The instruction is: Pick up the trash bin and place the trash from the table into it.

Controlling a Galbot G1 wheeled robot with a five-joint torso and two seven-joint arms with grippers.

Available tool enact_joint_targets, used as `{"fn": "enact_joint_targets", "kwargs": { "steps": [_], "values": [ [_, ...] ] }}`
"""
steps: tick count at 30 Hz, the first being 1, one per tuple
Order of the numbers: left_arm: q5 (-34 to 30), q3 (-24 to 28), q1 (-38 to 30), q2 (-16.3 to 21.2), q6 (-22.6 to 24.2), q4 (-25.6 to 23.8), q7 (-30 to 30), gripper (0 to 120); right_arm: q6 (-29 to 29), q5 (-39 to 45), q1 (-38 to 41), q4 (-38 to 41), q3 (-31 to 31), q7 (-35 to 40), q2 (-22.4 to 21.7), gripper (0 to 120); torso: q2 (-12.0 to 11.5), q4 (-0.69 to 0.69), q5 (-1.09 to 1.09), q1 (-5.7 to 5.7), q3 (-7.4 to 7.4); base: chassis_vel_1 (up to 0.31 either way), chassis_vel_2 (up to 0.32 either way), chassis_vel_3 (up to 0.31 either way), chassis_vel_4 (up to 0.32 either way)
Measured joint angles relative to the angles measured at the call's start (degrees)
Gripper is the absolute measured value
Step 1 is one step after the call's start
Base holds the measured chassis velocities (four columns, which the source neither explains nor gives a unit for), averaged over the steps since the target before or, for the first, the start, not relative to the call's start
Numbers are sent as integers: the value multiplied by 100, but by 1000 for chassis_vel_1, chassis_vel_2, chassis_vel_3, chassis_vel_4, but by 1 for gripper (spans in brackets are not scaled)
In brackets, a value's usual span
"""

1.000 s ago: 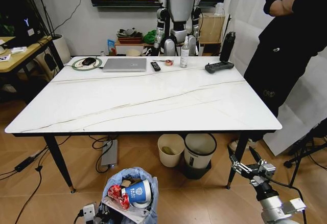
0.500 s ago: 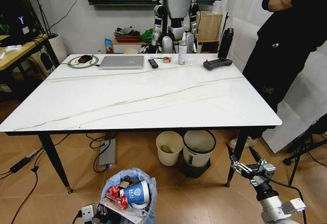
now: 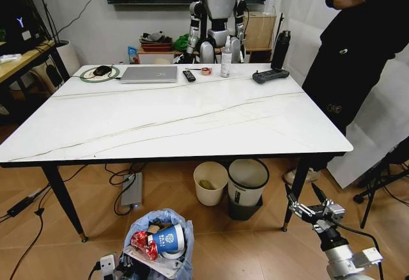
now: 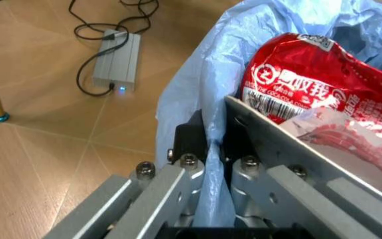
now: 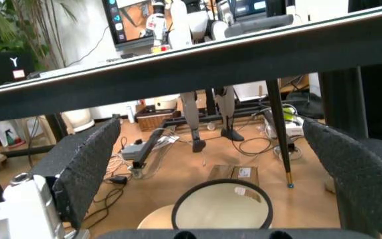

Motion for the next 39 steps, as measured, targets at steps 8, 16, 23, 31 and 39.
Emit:
{"fn": "enact_joint_targets", "kwargs": {
  "steps": [8,16,23,31,39],
  "values": [
    [8,22,-42,-9,1,29,-7,0,0,0,0,0,0,0,0,100,-201,0,0,-90,-111,0,0,0,0],
    [-32,16,-91,6,5,49,-3,0,0,0,0,0,0,0,0,100,-418,0,0,-181,-237,0,0,0,0],
    [-57,9,-130,4,10,127,-2,0,0,0,0,0,0,0,0,100,-599,0,0,-256,-342,0,0,0,0],
    [-76,8,-150,-4,25,149,-5,0,0,0,0,0,0,0,0,100,-805,0,0,-341,-462,0,0,0,0],
    [-81,9,-160,-12,27,167,-10,0,0,0,0,0,0,0,0,100,-976,0,0,-416,-558,0,0,0,0]
  ]
}}
